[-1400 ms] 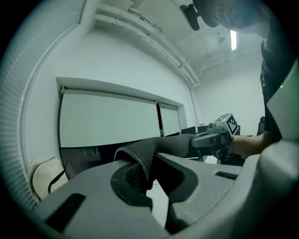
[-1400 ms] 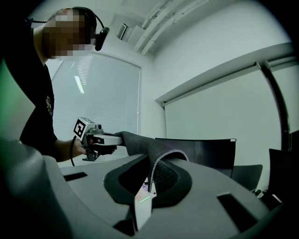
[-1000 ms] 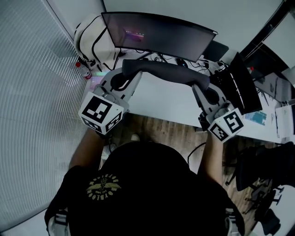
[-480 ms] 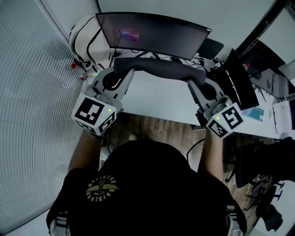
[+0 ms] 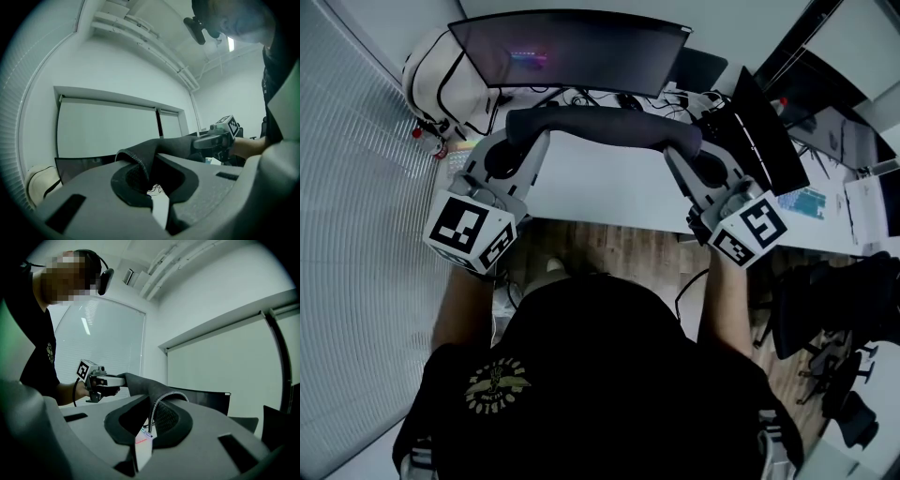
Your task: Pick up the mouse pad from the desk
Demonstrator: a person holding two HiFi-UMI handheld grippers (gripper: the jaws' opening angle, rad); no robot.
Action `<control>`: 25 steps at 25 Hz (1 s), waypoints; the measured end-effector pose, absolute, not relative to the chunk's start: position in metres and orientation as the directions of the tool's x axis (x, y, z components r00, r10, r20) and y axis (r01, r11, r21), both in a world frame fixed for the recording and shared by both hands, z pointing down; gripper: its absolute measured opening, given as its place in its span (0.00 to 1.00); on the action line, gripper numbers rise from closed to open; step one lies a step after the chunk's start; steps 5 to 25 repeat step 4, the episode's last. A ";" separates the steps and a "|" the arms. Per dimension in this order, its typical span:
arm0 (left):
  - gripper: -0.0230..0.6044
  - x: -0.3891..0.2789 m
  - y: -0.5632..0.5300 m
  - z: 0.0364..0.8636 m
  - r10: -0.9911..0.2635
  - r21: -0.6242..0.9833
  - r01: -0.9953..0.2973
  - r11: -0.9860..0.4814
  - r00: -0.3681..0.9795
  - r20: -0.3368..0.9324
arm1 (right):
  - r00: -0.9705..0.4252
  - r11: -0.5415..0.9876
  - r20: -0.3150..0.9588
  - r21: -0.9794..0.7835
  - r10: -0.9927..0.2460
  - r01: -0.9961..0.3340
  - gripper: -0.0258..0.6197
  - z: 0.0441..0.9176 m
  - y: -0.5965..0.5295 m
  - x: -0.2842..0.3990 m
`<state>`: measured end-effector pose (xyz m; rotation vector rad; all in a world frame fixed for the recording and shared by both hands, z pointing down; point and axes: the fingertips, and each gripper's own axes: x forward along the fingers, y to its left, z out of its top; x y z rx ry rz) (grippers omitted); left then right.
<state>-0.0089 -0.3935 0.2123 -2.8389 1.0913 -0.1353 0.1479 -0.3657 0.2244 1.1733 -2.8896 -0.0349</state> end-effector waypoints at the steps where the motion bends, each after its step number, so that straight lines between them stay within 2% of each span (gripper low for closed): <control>1: 0.07 -0.003 -0.393 0.214 -0.670 -0.125 -0.661 -0.740 0.741 0.049 | -0.718 0.717 0.012 0.032 -0.696 -0.696 0.06 0.226 -0.365 0.154; 4: 0.07 0.012 -0.391 0.221 -0.665 -0.134 -0.655 -0.744 0.744 0.055 | -0.722 0.722 0.012 0.046 -0.692 -0.691 0.06 0.231 -0.366 0.169; 25: 0.07 0.012 -0.391 0.221 -0.665 -0.134 -0.655 -0.744 0.744 0.055 | -0.722 0.722 0.012 0.046 -0.692 -0.691 0.06 0.231 -0.366 0.169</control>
